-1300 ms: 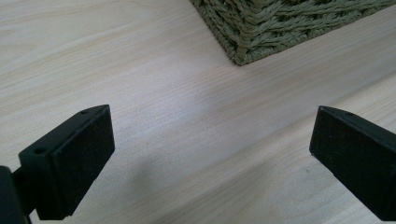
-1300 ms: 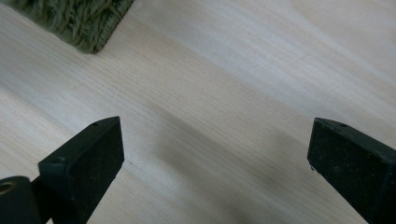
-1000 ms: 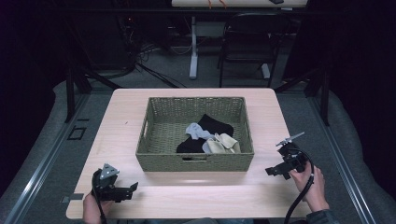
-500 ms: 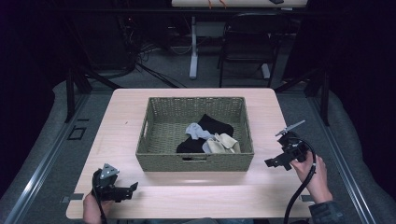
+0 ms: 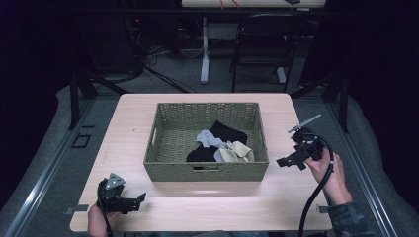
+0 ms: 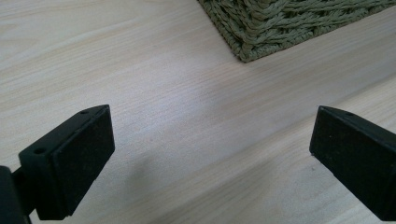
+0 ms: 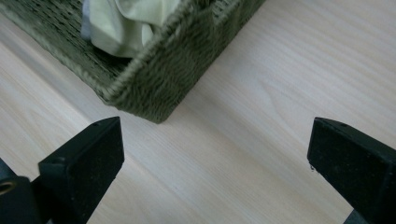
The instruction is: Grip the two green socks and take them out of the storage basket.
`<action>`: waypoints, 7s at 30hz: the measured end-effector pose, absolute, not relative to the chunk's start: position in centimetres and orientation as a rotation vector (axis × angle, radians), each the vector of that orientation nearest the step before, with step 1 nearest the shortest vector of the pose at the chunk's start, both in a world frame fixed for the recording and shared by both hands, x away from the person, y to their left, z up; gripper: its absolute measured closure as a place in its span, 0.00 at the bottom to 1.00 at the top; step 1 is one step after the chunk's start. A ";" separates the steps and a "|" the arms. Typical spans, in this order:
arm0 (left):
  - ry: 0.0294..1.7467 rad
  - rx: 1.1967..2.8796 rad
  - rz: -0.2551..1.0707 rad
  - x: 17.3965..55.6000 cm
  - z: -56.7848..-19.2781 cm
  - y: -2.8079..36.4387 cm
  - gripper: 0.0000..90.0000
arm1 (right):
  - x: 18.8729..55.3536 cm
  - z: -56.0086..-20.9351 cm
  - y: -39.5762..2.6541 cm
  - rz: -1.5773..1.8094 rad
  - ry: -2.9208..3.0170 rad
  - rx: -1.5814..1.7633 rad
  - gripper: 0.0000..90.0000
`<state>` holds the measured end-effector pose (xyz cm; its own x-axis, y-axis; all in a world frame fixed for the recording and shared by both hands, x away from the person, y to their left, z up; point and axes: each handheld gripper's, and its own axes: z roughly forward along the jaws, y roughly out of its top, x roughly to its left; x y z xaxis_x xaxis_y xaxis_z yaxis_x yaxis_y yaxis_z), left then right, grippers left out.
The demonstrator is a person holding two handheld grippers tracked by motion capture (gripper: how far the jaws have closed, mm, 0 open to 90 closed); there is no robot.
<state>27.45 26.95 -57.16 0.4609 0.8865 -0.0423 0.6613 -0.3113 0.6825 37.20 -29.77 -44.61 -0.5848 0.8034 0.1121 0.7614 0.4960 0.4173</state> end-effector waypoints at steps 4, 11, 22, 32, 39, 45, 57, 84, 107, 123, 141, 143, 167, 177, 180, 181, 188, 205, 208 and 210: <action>1.281 2.076 0.451 27.5 -57.1 27.0 0.00 | 37.4 -43.8 -29.3 0.674 2.625 1.372 0.04; 1.279 2.078 0.447 27.5 -57.1 27.0 0.00 | 38.3 -41.8 -27.9 0.698 2.633 1.319 0.04; 1.277 2.079 0.444 27.5 -57.1 27.0 0.00 | 40.0 -39.0 -24.5 0.695 2.660 1.207 0.03; 1.275 2.078 0.444 27.4 -57.1 27.1 0.00 | 42.4 -38.1 -20.7 0.647 2.723 1.118 0.03; 1.275 2.075 0.444 27.4 -57.1 27.1 0.00 | 44.0 -39.3 -19.0 0.628 2.732 1.137 0.06; 1.274 2.073 0.444 27.4 -57.1 27.1 0.00 | 45.3 -40.9 -18.5 0.619 2.750 1.174 0.15; 1.273 2.072 0.443 27.4 -57.1 27.1 0.00 | 46.4 -44.2 -17.0 0.500 2.785 1.215 0.41; 1.270 2.077 0.442 27.4 -57.1 27.1 0.00 | 46.9 -48.5 -15.9 0.233 2.770 1.306 0.69; 1.267 2.075 0.438 27.4 -57.1 27.1 0.00 | 46.9 -47.6 -16.0 0.227 2.790 1.337 0.97; 1.267 2.075 0.436 27.5 -57.1 27.1 0.00 | 46.8 -43.1 -15.8 0.313 2.762 1.292 0.98; 1.270 2.071 0.436 27.5 -57.1 27.0 0.00 | 46.5 -38.1 -15.6 0.376 2.728 1.236 0.98; 1.272 2.069 0.432 27.5 -57.1 27.0 0.00 | 46.5 -37.5 -15.6 0.391 2.718 1.238 0.98; 1.271 2.069 0.437 27.5 -57.1 27.0 0.00 | 45.8 -30.4 -18.6 0.515 2.601 1.255 0.98; 1.275 2.071 0.443 27.6 -57.2 27.0 0.00 | 44.5 -28.4 -23.6 0.541 2.513 1.332 0.98; 1.276 2.069 0.440 27.5 -57.2 27.0 0.00 | 44.1 -28.2 -25.0 0.555 2.493 1.359 0.98; 1.277 2.068 0.440 27.5 -57.2 27.0 0.00 | 44.0 -28.2 -25.4 0.568 2.482 1.367 0.98; 1.279 2.069 0.440 27.5 -57.1 27.0 0.00 | 43.5 -28.8 -28.2 0.550 2.436 1.440 0.98; 1.280 2.068 0.444 27.5 -57.1 27.0 0.00 | 44.5 -38.0 -31.9 0.417 2.449 1.615 0.98; 1.277 2.068 0.446 27.5 -57.1 26.9 0.00 | 44.8 -40.5 -32.1 0.406 2.469 1.647 0.97; 1.276 2.067 0.446 27.5 -57.1 26.9 0.00 | 45.1 -42.3 -32.0 0.380 2.484 1.663 0.97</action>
